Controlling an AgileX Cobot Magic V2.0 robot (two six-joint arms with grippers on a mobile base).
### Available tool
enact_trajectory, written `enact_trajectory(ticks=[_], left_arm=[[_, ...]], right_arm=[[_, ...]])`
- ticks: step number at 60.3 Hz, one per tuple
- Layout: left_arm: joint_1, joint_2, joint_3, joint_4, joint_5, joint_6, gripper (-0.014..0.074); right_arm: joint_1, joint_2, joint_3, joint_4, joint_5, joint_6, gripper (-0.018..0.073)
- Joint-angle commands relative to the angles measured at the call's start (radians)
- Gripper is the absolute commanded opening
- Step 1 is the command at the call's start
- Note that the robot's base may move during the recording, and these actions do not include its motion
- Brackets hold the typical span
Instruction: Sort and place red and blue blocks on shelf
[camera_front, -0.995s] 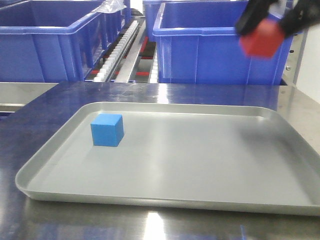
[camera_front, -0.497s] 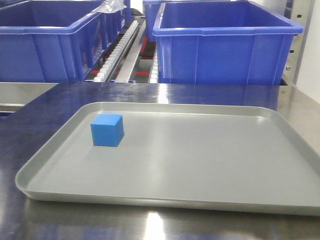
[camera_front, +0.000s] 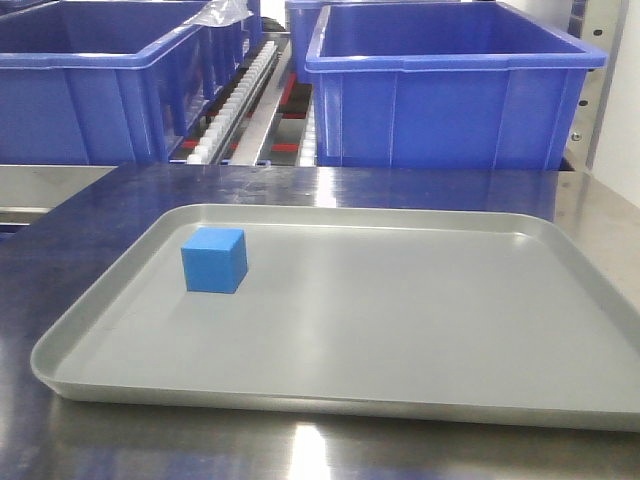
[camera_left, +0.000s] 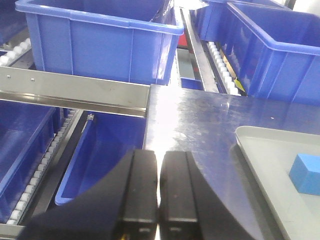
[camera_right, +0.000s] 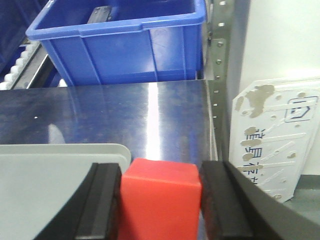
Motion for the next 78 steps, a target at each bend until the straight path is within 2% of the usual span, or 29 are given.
enact_trajectory(ticks=[1, 78], left_arm=[[-0.001, -0.015, 0.021, 0.002, -0.084, -0.002, 0.0123], [-0.001, -0.015, 0.021, 0.002, -0.084, -0.002, 0.0123]], right_arm=[[-0.019, -0.044, 0.006, -0.012, -0.095, -0.001, 0.0051], [-0.021, -0.078, 0.042, -0.012, -0.102, -0.001, 0.0051]])
